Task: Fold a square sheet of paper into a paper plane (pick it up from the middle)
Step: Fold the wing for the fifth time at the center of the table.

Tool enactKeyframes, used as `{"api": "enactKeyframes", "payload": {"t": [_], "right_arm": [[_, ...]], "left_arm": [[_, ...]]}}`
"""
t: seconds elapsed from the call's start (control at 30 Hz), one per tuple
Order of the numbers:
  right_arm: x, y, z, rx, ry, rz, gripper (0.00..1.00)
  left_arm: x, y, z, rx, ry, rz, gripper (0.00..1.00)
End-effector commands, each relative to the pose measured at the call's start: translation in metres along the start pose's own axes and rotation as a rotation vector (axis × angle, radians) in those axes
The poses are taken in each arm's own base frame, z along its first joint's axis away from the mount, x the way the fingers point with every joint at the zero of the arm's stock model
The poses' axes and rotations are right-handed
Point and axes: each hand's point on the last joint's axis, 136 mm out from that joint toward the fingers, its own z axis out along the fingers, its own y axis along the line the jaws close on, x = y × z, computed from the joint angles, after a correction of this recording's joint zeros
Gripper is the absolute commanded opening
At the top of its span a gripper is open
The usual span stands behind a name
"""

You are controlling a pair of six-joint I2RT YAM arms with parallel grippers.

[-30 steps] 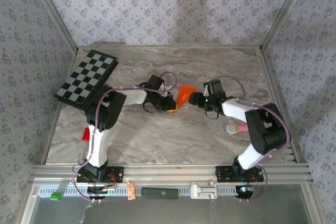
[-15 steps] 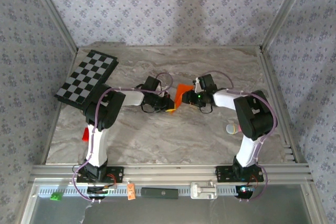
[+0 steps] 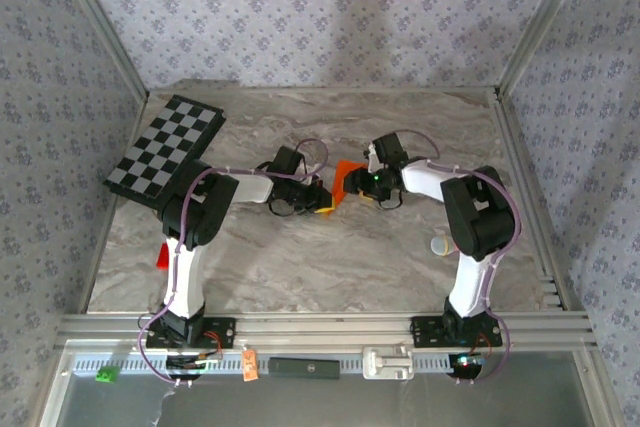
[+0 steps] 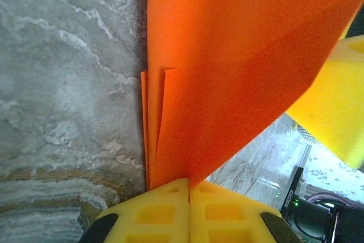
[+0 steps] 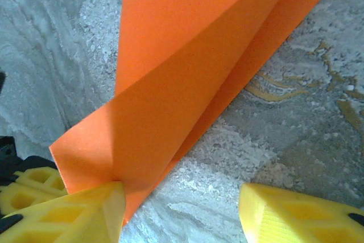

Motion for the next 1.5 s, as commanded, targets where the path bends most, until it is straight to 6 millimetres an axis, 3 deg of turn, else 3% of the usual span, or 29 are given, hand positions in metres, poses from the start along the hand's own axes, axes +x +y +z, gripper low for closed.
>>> {"api": "enactKeyframes", "payload": {"t": [0.0, 0.2, 0.23, 0.47, 0.83, 1.47], "right_arm": [[0.015, -0.014, 0.034, 0.099, 0.05, -0.037, 0.6], [0.026, -0.029, 0.045, 0.227, 0.092, -0.001, 0.61], [0.018, -0.024, 0.046, 0.236, 0.079, 0.0, 0.61], [0.026, -0.033, 0.055, 0.319, 0.116, 0.058, 0.63], [0.03, -0.043, 0.049, 0.441, 0.158, 0.11, 0.64], [0.036, -0.045, 0.047, 0.484, 0.21, 0.168, 0.63]], "left_arm": [[0.005, 0.01, -0.001, -0.026, 0.003, 0.009, 0.07], [0.005, 0.011, 0.0, -0.025, 0.004, 0.009, 0.08], [0.005, 0.011, -0.001, -0.026, 0.002, 0.009, 0.09], [0.005, 0.01, -0.003, -0.03, -0.005, 0.016, 0.12], [0.003, 0.006, -0.008, -0.055, -0.018, 0.046, 0.15], [0.01, -0.005, -0.02, -0.133, -0.04, 0.113, 0.17]]}}
